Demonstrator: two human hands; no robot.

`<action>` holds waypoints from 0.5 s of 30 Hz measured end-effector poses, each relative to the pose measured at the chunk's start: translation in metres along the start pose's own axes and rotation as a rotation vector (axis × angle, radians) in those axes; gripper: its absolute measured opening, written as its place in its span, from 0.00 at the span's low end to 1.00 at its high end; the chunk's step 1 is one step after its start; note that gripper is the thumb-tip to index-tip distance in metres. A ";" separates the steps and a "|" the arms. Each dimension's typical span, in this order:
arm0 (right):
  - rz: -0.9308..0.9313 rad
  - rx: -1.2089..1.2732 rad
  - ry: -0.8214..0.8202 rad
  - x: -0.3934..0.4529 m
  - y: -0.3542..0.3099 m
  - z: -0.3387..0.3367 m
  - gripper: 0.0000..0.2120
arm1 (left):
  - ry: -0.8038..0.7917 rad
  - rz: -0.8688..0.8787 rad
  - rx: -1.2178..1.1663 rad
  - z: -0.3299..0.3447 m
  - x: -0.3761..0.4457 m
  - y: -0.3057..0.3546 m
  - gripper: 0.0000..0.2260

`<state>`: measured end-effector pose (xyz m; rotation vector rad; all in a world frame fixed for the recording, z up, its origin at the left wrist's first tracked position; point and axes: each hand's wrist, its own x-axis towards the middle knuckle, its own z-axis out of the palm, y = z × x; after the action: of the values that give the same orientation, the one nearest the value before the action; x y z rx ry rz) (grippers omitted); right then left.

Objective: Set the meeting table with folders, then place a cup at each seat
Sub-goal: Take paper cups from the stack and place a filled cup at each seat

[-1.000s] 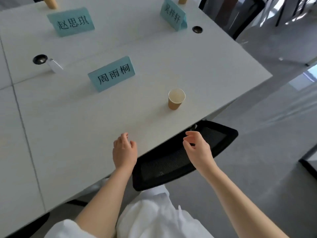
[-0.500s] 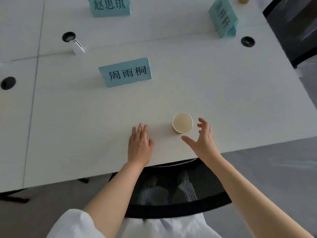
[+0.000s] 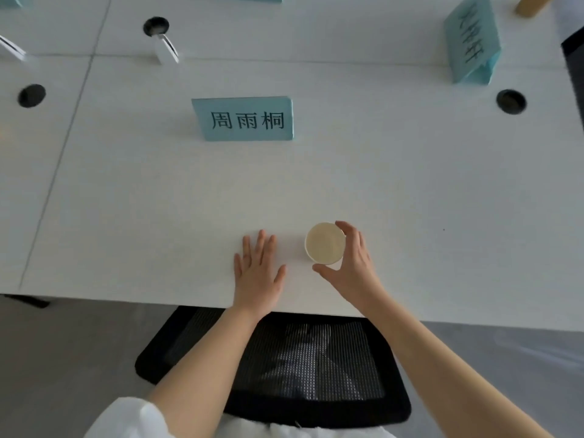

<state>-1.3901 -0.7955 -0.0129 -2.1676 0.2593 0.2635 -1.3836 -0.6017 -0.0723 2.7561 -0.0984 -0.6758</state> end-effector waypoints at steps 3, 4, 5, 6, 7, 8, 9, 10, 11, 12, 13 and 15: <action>-0.005 0.013 0.024 0.006 -0.002 0.001 0.39 | 0.064 0.007 0.005 0.006 -0.001 0.000 0.28; -0.001 0.018 0.031 0.010 -0.003 0.000 0.38 | 0.089 0.013 0.021 0.008 0.001 -0.002 0.28; 0.002 0.018 0.039 0.014 -0.004 -0.002 0.38 | 0.102 0.022 0.041 0.008 0.004 -0.004 0.27; -0.001 0.014 0.053 0.019 -0.006 -0.005 0.38 | 0.111 0.033 0.062 0.007 0.007 -0.007 0.28; -0.006 0.008 0.071 0.027 -0.009 -0.008 0.37 | 0.122 0.045 0.081 0.005 0.012 -0.011 0.29; -0.010 0.003 0.090 0.037 -0.013 -0.012 0.37 | 0.136 0.053 0.093 0.002 0.021 -0.015 0.29; -0.018 0.000 0.102 0.047 -0.017 -0.016 0.37 | 0.157 0.048 0.095 -0.003 0.030 -0.018 0.29; -0.024 -0.004 0.107 0.059 -0.021 -0.019 0.38 | 0.181 0.030 0.084 -0.008 0.042 -0.021 0.30; -0.024 -0.002 0.110 0.073 -0.025 -0.022 0.38 | 0.205 0.008 0.063 -0.014 0.055 -0.021 0.30; -0.021 0.002 0.117 0.083 -0.029 -0.027 0.39 | 0.229 -0.005 0.038 -0.020 0.065 -0.019 0.31; -0.019 0.004 0.126 0.098 -0.033 -0.029 0.39 | 0.240 -0.018 0.007 -0.025 0.077 -0.017 0.31; -0.026 0.000 0.148 0.128 -0.042 -0.031 0.38 | 0.269 -0.045 -0.031 -0.028 0.094 -0.013 0.32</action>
<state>-1.2528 -0.8087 0.0012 -2.1917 0.3144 0.0878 -1.2872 -0.5944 -0.0943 2.7962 0.0325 -0.3094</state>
